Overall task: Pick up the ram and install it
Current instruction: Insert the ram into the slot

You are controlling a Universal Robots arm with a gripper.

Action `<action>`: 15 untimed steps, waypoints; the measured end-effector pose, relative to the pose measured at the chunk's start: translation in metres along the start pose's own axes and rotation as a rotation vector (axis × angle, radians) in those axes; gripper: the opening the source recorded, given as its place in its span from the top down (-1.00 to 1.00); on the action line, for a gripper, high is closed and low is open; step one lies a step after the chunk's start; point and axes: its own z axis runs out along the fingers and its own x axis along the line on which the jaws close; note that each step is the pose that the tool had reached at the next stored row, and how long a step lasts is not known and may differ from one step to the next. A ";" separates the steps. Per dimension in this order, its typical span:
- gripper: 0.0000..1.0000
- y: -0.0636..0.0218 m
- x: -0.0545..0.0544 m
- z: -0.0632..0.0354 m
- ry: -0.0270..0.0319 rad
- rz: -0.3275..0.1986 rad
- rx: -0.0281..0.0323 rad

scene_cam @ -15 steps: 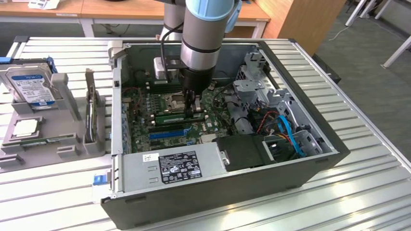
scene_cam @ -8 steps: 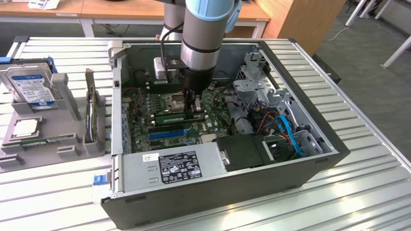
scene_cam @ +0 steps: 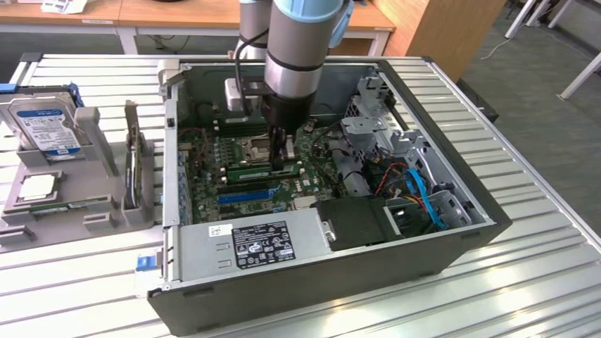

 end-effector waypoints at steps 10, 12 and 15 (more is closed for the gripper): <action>0.47 0.0008 -0.001 -0.0398 -0.0012 0.000 0.0000; 0.47 0.0010 -0.002 -0.0479 -0.0018 0.000 0.0000; 0.47 0.0012 -0.002 -0.0579 -0.0022 0.000 0.0000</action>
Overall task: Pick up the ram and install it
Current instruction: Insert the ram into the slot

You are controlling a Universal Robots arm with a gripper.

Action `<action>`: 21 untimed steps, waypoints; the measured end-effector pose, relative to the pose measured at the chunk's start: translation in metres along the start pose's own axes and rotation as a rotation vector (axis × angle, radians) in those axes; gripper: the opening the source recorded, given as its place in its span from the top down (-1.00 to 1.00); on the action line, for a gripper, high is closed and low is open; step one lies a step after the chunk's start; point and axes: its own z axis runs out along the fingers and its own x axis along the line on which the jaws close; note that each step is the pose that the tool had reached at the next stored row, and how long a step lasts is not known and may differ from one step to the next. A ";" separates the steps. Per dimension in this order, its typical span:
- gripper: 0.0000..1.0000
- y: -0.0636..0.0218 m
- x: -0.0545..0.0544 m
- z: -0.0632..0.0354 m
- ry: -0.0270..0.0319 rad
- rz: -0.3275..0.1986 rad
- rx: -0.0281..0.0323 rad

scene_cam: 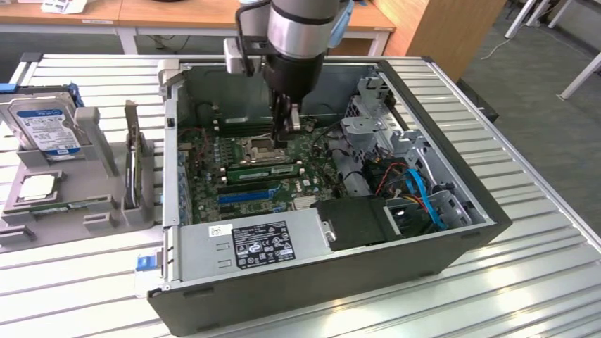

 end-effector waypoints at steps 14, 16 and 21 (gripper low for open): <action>0.47 0.0009 -0.001 -0.0400 -0.0046 0.000 -0.0001; 0.47 0.0009 -0.001 -0.0439 -0.0059 0.000 -0.0001; 0.47 0.0010 -0.002 -0.0483 -0.0101 0.000 0.0000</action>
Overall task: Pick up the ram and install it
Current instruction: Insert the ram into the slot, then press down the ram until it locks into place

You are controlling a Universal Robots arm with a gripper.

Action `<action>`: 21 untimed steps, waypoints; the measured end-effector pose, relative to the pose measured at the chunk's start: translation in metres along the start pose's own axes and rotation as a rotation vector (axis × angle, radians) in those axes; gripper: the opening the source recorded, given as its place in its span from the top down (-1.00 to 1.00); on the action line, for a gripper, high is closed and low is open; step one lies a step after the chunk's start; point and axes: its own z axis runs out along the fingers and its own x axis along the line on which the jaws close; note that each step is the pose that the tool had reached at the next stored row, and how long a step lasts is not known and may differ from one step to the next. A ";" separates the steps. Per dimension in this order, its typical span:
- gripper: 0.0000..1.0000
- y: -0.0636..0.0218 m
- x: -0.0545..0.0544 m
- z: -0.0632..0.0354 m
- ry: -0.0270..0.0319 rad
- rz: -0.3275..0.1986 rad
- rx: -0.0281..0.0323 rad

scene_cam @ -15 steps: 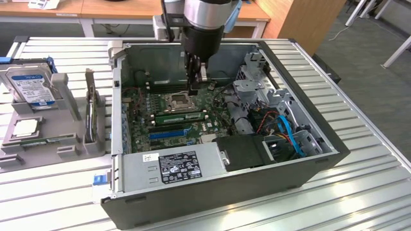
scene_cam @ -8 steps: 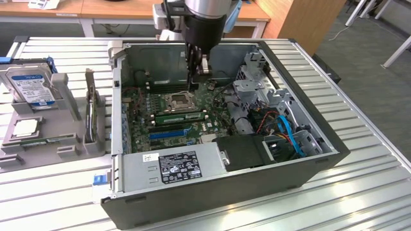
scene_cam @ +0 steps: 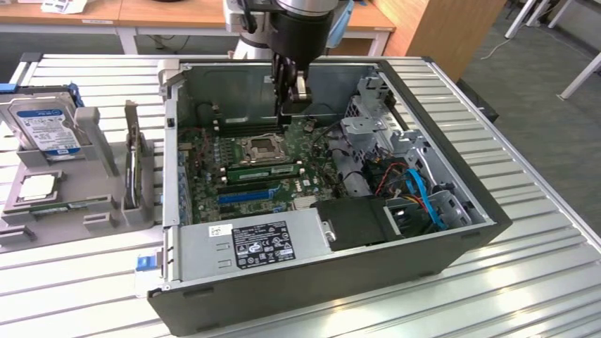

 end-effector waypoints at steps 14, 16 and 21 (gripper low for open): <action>0.63 0.0000 0.000 -0.0001 0.0001 0.000 -0.0001; 0.76 0.0000 0.000 -0.0001 0.0001 0.000 -0.0001; 0.80 0.0000 0.000 -0.0001 0.0001 0.000 -0.0001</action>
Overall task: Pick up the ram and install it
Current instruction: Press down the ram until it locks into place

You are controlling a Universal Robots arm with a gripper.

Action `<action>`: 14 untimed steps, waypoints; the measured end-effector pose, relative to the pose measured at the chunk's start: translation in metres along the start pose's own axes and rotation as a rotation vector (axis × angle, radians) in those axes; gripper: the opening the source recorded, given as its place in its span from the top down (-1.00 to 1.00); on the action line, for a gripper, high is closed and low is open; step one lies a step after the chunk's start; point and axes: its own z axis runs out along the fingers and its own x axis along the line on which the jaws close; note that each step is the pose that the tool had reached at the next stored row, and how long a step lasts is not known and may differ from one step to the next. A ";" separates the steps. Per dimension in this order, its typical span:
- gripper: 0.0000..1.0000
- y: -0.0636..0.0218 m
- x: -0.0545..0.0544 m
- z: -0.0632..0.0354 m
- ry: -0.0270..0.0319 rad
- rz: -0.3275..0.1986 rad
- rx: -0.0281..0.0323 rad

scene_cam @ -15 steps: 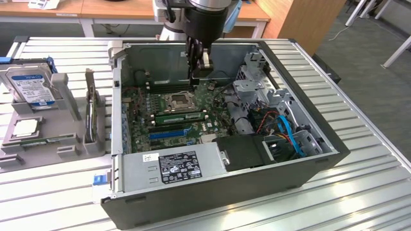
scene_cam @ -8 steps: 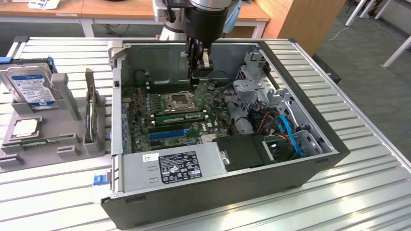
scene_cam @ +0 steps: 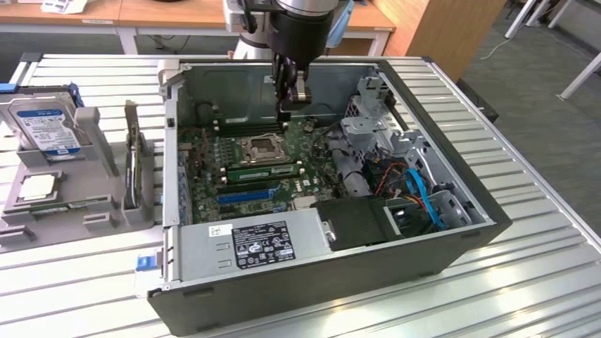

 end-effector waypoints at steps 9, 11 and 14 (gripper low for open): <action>0.80 -0.0181 0.000 -0.0004 0.0000 0.000 -0.0006; 0.80 -0.0227 0.000 -0.0005 0.0000 0.000 -0.0007; 0.80 -0.0281 0.000 -0.0006 0.0000 0.000 -0.0006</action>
